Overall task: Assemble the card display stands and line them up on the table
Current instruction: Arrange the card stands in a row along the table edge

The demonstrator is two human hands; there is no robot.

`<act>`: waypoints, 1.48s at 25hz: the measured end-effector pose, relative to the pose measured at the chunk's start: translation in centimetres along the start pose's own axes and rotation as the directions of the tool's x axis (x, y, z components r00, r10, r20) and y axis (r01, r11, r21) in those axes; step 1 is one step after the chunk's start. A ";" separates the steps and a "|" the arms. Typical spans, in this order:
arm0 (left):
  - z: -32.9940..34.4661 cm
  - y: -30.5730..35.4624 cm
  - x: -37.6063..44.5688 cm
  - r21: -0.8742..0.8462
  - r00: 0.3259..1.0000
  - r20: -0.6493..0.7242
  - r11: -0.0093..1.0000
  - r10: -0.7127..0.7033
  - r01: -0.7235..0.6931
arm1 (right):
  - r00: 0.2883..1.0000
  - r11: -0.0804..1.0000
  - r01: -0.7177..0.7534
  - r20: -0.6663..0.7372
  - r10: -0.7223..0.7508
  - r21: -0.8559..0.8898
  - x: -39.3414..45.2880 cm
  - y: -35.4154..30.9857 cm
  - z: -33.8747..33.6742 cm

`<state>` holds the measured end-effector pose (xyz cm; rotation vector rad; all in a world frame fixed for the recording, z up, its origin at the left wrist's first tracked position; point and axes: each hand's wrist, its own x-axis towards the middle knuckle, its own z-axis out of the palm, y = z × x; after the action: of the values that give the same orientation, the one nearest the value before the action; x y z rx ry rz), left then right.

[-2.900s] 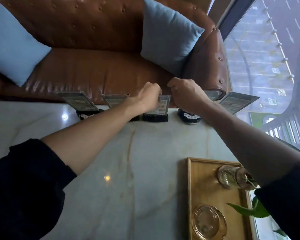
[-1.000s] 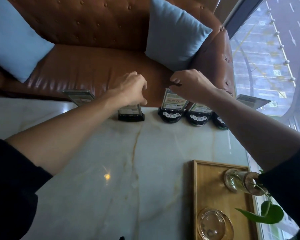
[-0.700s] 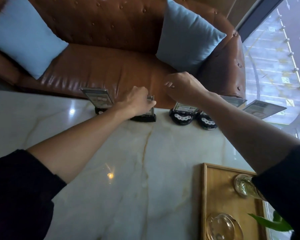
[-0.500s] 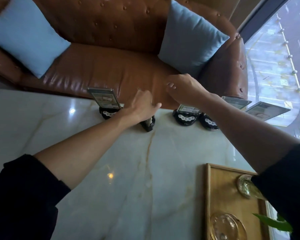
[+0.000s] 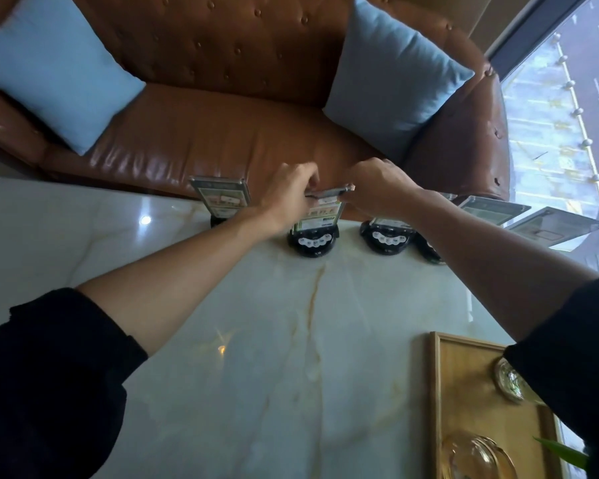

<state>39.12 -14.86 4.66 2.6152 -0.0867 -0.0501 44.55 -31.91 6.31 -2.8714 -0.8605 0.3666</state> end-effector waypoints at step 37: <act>-6.4 -6.6 -1.8 0.014 0.971 -0.124 0.978 -0.206 0.209 | 0.984 0.990 -0.143 -0.106 0.144 0.019 0.5 -1.2 -0.5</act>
<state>38.04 -5.81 6.93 2.6372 0.2315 0.0384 44.48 -30.65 6.96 -2.9199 -0.6335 0.2284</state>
